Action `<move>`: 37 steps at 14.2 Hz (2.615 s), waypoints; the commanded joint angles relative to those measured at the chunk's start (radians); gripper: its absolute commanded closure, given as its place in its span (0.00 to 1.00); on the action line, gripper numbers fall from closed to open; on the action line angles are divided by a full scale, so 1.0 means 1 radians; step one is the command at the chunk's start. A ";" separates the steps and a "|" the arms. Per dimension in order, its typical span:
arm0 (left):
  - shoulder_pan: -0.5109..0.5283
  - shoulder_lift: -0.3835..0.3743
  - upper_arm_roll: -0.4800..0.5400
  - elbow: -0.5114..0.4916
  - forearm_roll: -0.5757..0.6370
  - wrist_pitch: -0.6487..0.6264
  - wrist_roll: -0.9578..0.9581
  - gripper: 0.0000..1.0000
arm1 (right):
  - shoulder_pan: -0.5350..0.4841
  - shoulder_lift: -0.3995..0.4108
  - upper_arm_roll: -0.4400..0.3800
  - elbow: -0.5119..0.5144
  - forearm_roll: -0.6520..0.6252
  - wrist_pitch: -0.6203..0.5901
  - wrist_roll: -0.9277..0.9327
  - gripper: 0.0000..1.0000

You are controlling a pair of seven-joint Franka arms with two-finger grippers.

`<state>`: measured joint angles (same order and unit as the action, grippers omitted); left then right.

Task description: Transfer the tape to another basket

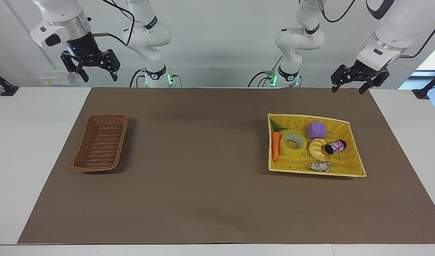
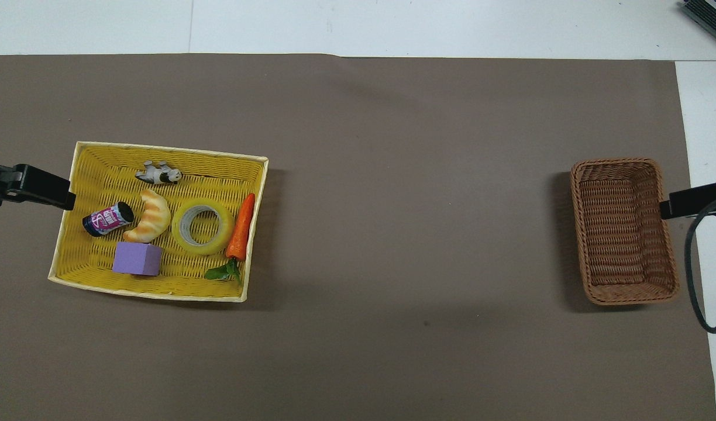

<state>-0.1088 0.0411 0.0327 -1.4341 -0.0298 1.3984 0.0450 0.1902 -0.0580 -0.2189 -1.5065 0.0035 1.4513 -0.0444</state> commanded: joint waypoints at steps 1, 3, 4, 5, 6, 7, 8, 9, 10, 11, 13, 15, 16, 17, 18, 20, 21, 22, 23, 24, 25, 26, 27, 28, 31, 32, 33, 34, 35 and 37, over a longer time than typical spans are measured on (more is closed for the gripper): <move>0.008 -0.018 -0.002 -0.019 0.004 0.013 0.006 0.00 | -0.005 -0.019 0.006 -0.026 -0.025 0.020 0.009 0.00; 0.006 -0.026 -0.002 -0.031 0.004 0.017 0.006 0.00 | -0.005 -0.019 0.006 -0.026 -0.023 0.020 0.009 0.00; 0.006 -0.027 -0.002 -0.035 0.004 0.019 0.006 0.00 | -0.005 -0.019 0.006 -0.026 -0.023 0.020 0.009 0.00; 0.006 -0.027 -0.002 -0.037 0.004 0.019 0.006 0.00 | -0.005 -0.019 0.006 -0.026 -0.023 0.020 0.009 0.00; 0.006 -0.027 -0.002 -0.039 0.004 0.019 0.006 0.00 | -0.005 -0.019 0.006 -0.026 -0.023 0.020 0.009 0.00; 0.006 -0.027 -0.002 -0.039 0.004 0.019 0.006 0.00 | -0.005 -0.019 0.006 -0.026 -0.023 0.020 0.009 0.00; 0.006 -0.027 -0.002 -0.040 0.004 0.021 0.006 0.00 | -0.005 -0.019 0.006 -0.026 -0.023 0.020 0.009 0.00; 0.006 -0.027 -0.002 -0.045 0.004 0.024 0.006 0.00 | -0.006 -0.019 0.006 -0.026 -0.023 0.020 0.009 0.00; 0.006 -0.030 -0.002 -0.054 0.004 0.030 0.004 0.00 | -0.005 -0.019 0.006 -0.026 -0.023 0.020 0.009 0.00; 0.006 -0.035 -0.002 -0.057 0.004 0.033 0.004 0.00 | -0.006 -0.019 0.006 -0.026 -0.023 0.020 0.009 0.00; 0.003 -0.035 -0.002 -0.068 0.004 0.036 0.003 0.00 | -0.005 -0.019 0.006 -0.026 -0.023 0.020 0.009 0.00; -0.002 -0.041 0.001 -0.094 0.004 0.059 0.003 0.00 | -0.006 -0.019 0.006 -0.026 -0.023 0.020 0.009 0.00; -0.003 -0.049 0.001 -0.107 0.004 0.068 0.000 0.00 | -0.006 -0.019 0.006 -0.026 -0.023 0.020 0.011 0.00; -0.003 -0.055 0.001 -0.123 0.004 0.074 -0.023 0.00 | -0.006 -0.019 0.006 -0.026 -0.023 0.020 0.011 0.00; -0.003 -0.061 0.001 -0.135 0.004 0.083 -0.069 0.00 | -0.006 -0.019 0.006 -0.026 -0.022 0.020 0.011 0.00; -0.005 -0.064 -0.002 -0.144 0.004 0.093 -0.153 0.00 | -0.006 -0.019 0.006 -0.026 -0.022 0.020 0.011 0.00; -0.006 -0.064 -0.002 -0.152 0.004 0.094 -0.181 0.00 | -0.006 -0.019 0.006 -0.026 -0.022 0.020 0.011 0.00; -0.006 -0.064 -0.002 -0.161 0.004 0.099 -0.200 0.00 | -0.005 -0.019 0.006 -0.026 -0.022 0.020 0.011 0.00; -0.005 -0.066 -0.002 -0.169 0.004 0.112 -0.206 0.00 | -0.006 -0.019 0.006 -0.026 -0.022 0.020 0.011 0.00; -0.003 -0.069 -0.002 -0.180 0.004 0.122 -0.208 0.00 | -0.006 -0.019 0.006 -0.026 -0.022 0.020 0.011 0.00; -0.002 -0.069 -0.002 -0.192 0.004 0.131 -0.209 0.00 | -0.006 -0.019 0.006 -0.026 -0.022 0.020 0.011 0.00; -0.002 -0.069 -0.002 -0.206 0.004 0.142 -0.212 0.00 | -0.006 -0.019 0.006 -0.026 -0.022 0.020 0.011 0.00; -0.003 -0.070 -0.002 -0.222 0.004 0.155 -0.232 0.00 | -0.006 -0.019 0.006 -0.026 -0.022 0.020 0.011 0.00; -0.005 -0.070 -0.002 -0.236 0.004 0.171 -0.247 0.00 | -0.006 -0.019 0.006 -0.026 -0.022 0.020 0.011 0.00; -0.005 -0.079 -0.002 -0.290 0.004 0.226 -0.249 0.00 | -0.006 -0.019 0.006 -0.026 -0.020 0.020 0.011 0.00; -0.005 -0.089 -0.002 -0.310 0.004 0.249 -0.251 0.00 | -0.006 -0.019 0.006 -0.026 -0.020 0.020 0.011 0.00; -0.005 -0.092 -0.002 -0.330 0.004 0.273 -0.257 0.00 | -0.006 -0.019 0.006 -0.026 -0.020 0.020 0.011 0.00; -0.005 -0.092 -0.004 -0.345 0.004 0.295 -0.287 0.00 | -0.006 -0.019 0.006 -0.026 -0.020 0.020 0.011 0.00; -0.006 -0.089 -0.004 -0.362 0.004 0.321 -0.325 0.00 | -0.006 -0.019 0.006 -0.026 -0.020 0.020 0.011 0.00; -0.006 -0.090 -0.004 -0.405 0.002 0.390 -0.367 0.00 | -0.006 -0.019 0.006 -0.026 -0.020 0.020 0.011 0.00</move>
<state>-0.1096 -0.0097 0.0277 -1.7578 -0.0299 1.7112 -0.2721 0.1900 -0.0580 -0.2195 -1.5066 0.0035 1.4513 -0.0444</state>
